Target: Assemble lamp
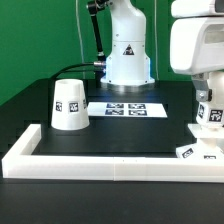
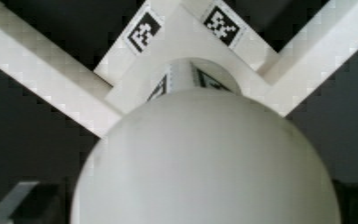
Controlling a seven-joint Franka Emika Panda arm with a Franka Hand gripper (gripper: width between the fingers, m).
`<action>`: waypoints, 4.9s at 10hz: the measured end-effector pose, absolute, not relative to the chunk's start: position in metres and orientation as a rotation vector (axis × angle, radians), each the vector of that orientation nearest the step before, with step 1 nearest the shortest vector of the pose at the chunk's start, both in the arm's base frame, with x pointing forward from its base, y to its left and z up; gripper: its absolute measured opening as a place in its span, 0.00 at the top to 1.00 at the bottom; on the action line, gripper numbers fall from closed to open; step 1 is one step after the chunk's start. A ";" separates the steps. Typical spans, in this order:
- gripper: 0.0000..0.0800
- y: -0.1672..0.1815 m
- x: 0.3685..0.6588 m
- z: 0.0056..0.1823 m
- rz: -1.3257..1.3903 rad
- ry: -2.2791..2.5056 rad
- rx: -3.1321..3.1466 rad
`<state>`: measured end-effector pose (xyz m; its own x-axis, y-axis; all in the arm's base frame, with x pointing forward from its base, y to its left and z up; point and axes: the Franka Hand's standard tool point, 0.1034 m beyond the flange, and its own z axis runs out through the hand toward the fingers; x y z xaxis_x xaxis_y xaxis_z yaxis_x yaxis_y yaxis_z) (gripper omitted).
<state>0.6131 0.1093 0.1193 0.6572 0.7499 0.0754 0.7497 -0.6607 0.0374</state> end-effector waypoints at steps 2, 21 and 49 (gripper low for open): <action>0.13 0.108 0.612 0.119 0.111 1.413 2.781; 0.28 0.101 0.613 0.119 0.123 0.061 3.105; 0.13 0.117 0.602 0.115 -0.054 -1.259 2.972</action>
Offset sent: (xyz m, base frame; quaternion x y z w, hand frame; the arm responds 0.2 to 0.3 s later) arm 0.0038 0.0057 0.0017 -0.0214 -0.0176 -0.1865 0.9821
